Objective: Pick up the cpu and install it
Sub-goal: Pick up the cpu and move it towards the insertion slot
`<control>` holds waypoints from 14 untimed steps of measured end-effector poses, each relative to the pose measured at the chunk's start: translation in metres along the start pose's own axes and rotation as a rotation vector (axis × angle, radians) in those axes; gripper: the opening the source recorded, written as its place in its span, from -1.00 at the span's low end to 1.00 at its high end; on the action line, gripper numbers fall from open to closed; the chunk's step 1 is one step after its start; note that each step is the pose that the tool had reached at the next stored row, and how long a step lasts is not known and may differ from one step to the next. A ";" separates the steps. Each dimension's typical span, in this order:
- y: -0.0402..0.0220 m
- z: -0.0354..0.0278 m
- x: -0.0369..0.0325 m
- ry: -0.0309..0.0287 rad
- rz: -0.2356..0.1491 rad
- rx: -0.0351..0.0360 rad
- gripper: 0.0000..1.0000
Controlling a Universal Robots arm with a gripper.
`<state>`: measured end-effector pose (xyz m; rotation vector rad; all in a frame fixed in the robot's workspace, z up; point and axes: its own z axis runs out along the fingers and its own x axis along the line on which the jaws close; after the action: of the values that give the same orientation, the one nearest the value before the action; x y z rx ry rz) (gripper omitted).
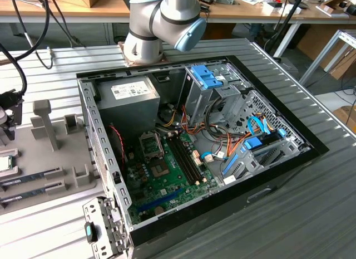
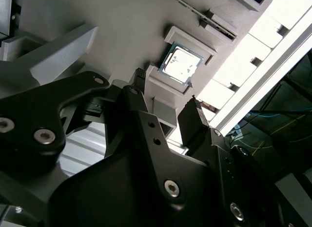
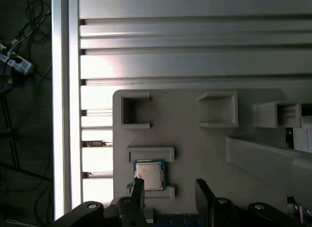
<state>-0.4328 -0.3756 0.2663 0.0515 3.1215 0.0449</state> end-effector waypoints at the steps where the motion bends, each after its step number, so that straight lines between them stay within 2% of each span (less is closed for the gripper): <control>1: 0.0000 0.0003 0.0000 0.0001 0.000 0.0000 0.08; 14: -0.0001 0.0070 0.0044 -0.0001 0.000 -0.0001 0.08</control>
<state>-0.4371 -0.3754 0.2592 0.0514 3.1215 0.0450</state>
